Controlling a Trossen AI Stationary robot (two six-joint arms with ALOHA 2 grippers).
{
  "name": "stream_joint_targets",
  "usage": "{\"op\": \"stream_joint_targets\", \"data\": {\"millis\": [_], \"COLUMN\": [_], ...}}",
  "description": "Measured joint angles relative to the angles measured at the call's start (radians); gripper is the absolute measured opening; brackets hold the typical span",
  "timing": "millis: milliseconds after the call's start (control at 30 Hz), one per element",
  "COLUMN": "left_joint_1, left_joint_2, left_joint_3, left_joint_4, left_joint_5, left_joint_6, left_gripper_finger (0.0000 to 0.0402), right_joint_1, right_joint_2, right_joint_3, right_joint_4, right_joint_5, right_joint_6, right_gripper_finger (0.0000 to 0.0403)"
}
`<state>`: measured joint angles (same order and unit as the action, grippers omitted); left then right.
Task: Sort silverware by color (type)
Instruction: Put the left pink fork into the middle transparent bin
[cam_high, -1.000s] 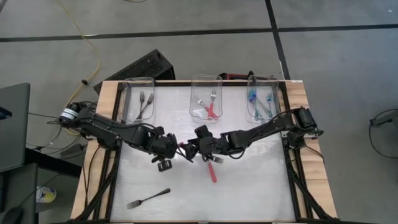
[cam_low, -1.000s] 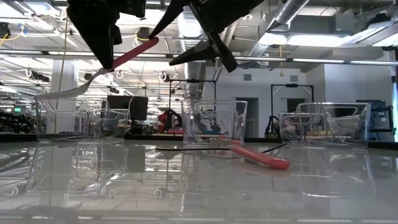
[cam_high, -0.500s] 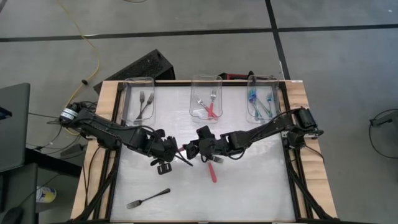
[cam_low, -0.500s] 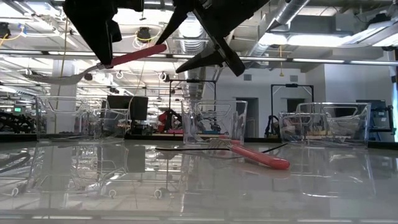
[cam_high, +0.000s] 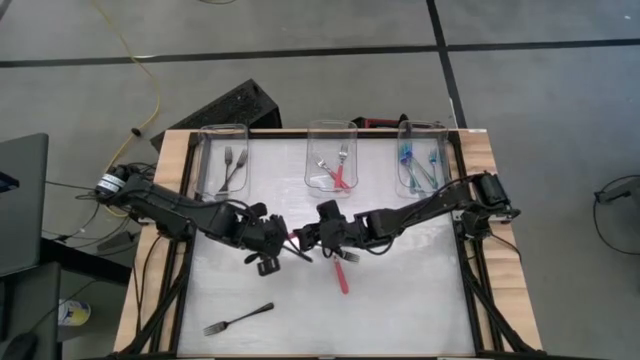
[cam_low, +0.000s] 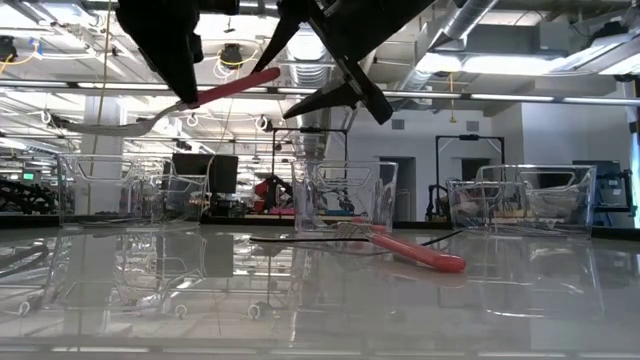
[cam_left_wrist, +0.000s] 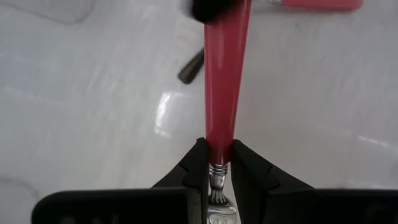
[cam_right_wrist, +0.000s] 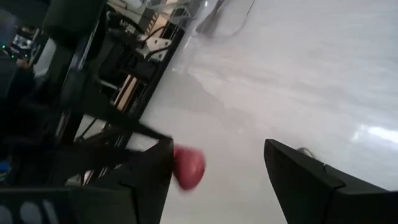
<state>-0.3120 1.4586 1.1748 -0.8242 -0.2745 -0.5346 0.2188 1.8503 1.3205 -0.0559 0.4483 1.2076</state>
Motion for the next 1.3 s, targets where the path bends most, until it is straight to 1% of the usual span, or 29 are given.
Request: {"op": "stream_joint_targets", "data": {"millis": [167, 467, 567, 633, 700, 833, 933, 1033, 1100, 1200, 1300], "left_joint_1": [0.028, 0.035, 0.035, 0.035, 0.035, 0.038, 0.049, 0.061, 0.064, 0.065, 0.064], "left_joint_2": [0.0, 0.0, 0.0, 0.0, 0.0, 0.0, 0.0, 0.0, 0.0, -0.002, -0.002], "left_joint_3": [0.0, 0.0, 0.0, 0.0, 0.0, 0.0, 0.0, 0.0, 0.001, 0.002, 0.002], "left_joint_4": [0.013, 0.062, 0.067, 0.068, 0.069, 0.072, 0.077, 0.076, 0.09, 0.098, 0.119], "left_joint_5": [-0.001, 0.0, 0.0, 0.0, -0.003, -0.03, -0.029, -0.035, -0.053, -0.059, -0.041], "left_joint_6": [0.006, 0.022, 0.022, 0.022, 0.022, 0.018, 0.018, 0.018, 0.017, 0.024, 0.056], "left_gripper_finger": [0.0032, 0.0032, 0.0032, 0.0032, 0.0032, 0.0032, 0.0031, 0.0031, 0.003, 0.0034, 0.004], "right_joint_1": [-0.005, -0.028, -0.033, -0.037, -0.037, -0.037, -0.037, -0.038, -0.038, -0.037, -0.045], "right_joint_2": [0.0, 0.0, 0.0, 0.0, 0.0, 0.0, 0.0, -0.003, -0.002, 0.007, 0.0], "right_joint_3": [0.0, 0.0, 0.0, 0.0, 0.0, 0.0, 0.0, 0.004, 0.001, -0.004, 0.001], "right_joint_4": [0.003, 0.005, 0.006, 0.006, 0.006, 0.005, 0.013, 0.025, 0.013, -0.002, 0.005], "right_joint_5": [-0.032, -0.028, -0.027, -0.027, -0.027, -0.024, -0.019, -0.02, -0.02, -0.026, -0.029], "right_joint_6": [0.0, -0.003, -0.006, -0.011, -0.011, -0.011, -0.011, -0.01, -0.026, -0.042, -0.06], "right_gripper_finger": [0.0276, 0.0275, 0.0266, 0.025, 0.0225, 0.0157, 0.0104, 0.006, 0.0046, 0.0046, 0.0046]}}
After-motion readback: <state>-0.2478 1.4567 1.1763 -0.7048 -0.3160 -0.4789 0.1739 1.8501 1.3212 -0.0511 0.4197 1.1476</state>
